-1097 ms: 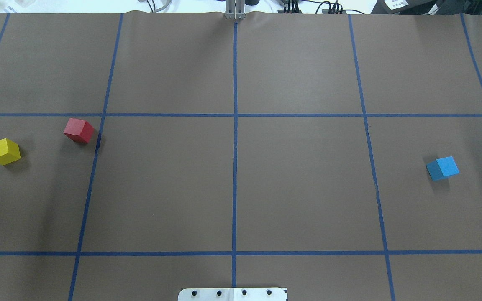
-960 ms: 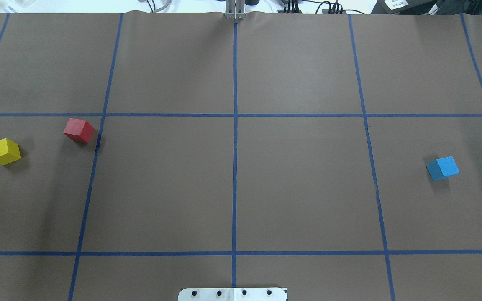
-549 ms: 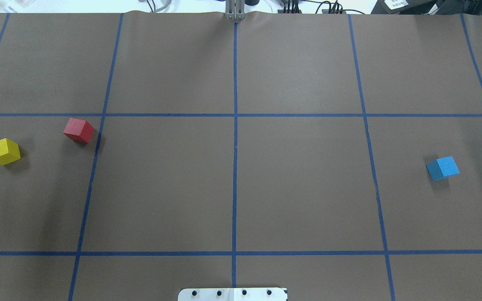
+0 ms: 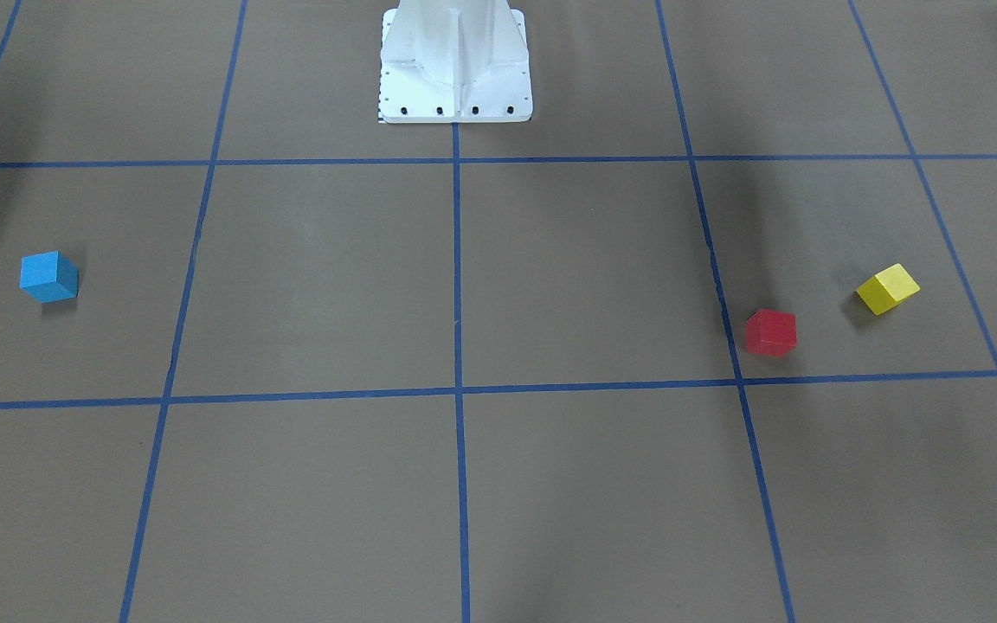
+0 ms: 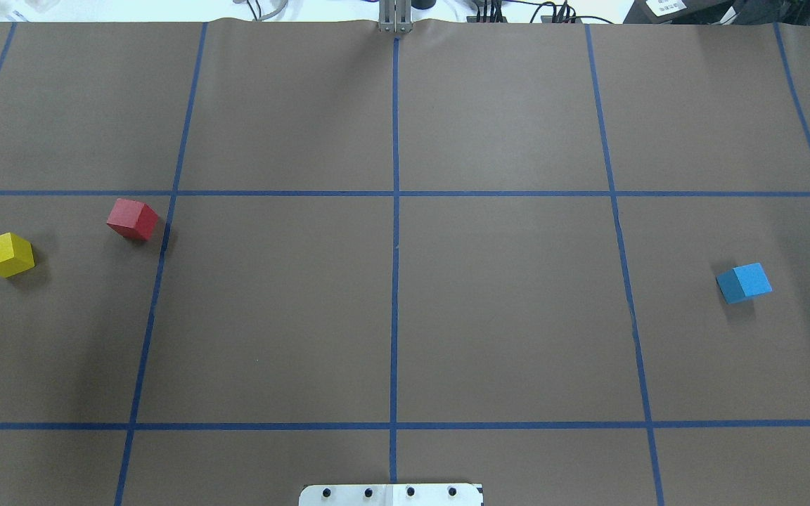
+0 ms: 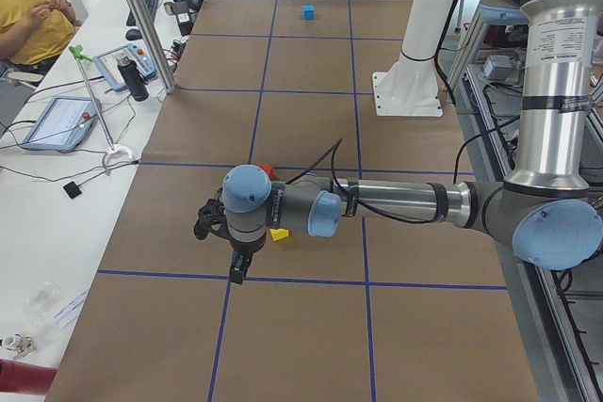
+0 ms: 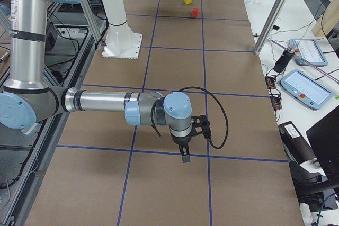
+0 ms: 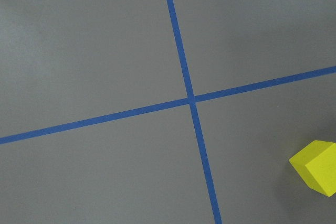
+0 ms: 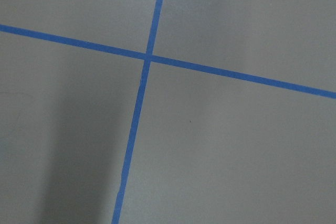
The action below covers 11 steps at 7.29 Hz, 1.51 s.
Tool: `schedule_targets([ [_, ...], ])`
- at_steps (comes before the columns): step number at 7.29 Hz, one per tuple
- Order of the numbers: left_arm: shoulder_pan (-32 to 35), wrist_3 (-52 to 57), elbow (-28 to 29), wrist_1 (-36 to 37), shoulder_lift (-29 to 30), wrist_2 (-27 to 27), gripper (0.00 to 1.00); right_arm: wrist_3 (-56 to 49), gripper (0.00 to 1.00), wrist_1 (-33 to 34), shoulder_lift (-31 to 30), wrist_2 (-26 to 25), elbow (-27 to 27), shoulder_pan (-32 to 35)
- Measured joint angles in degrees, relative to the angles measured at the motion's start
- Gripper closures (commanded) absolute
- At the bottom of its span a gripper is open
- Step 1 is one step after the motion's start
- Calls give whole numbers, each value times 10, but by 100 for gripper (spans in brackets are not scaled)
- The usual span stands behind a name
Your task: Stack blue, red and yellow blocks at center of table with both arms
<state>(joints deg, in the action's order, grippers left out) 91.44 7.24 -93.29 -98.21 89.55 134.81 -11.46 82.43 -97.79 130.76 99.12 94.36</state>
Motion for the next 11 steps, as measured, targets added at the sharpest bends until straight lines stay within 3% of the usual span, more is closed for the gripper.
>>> schedule_targets([
  [2, 0, -1, 9, -59, 19, -1, 0, 25, 0, -64, 4, 10, -9, -1],
  [4, 0, -8, 19, -98, 44, 2, 0, 74, 0, -83, 4, 70, -8, -4],
  [6, 0, -20, 19, -108, 50, 4, 0, 142, 0, -106, 4, 96, 19, -50],
  [8, -1, -21, 19, -109, 50, 5, 0, 246, 0, -111, 0, 63, 63, -126],
  [11, -1, -21, 19, -109, 50, 5, 0, 402, 0, -155, -9, -43, 82, -261],
])
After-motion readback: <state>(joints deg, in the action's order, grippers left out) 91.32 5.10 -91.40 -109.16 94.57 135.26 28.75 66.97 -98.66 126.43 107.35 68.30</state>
